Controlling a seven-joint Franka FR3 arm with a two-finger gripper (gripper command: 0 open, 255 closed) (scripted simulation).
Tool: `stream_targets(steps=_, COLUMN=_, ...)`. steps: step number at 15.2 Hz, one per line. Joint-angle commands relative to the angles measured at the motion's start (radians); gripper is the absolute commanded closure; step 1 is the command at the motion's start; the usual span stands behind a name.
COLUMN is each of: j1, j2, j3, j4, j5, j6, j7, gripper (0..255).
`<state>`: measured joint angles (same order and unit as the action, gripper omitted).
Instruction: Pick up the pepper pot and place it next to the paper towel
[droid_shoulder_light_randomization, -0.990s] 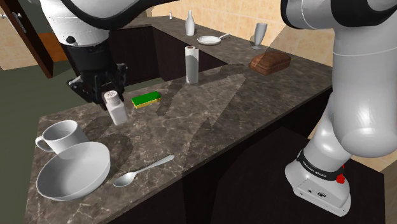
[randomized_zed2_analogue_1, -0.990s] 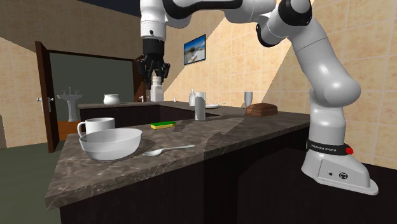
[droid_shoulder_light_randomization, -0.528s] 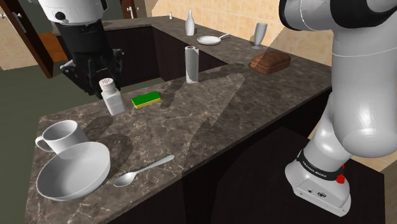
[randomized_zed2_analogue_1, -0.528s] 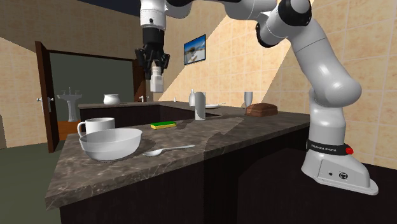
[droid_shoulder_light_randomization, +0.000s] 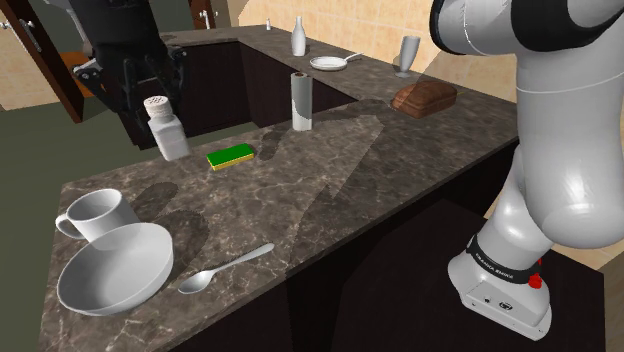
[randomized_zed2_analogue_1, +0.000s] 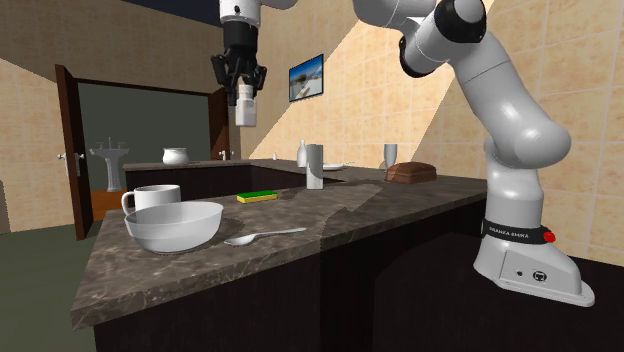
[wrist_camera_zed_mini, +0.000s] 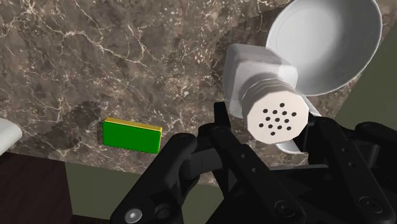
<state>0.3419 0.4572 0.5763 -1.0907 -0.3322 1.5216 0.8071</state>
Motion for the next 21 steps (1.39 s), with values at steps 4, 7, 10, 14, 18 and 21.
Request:
stream_targets(steps=4, j1=0.041, j2=0.044, j3=-0.007, j4=0.140, j5=-0.024, j6=-0.095, j7=-0.011, gripper=255)
stream_targets(steps=7, j1=-0.035, j2=-0.034, j3=0.000, j4=0.031, j5=0.017, j6=-0.057, j7=-0.046, gripper=255)
stream_targets(steps=10, j1=-0.141, j2=-0.142, j3=0.000, j4=-0.121, j5=0.078, j6=0.005, j7=-0.110, gripper=255)
stream_targets(steps=14, j1=-0.249, j2=-0.260, j3=-0.024, j4=-0.270, j5=0.151, j6=0.062, j7=-0.211, gripper=255)
stream_targets(steps=18, j1=-0.333, j2=-0.354, j3=-0.061, j4=-0.380, j5=0.210, j6=0.102, j7=-0.320, gripper=255)
stream_targets(steps=21, j1=-0.384, j2=-0.410, j3=-0.097, j4=-0.444, j5=0.244, j6=0.123, j7=-0.402, gripper=255)
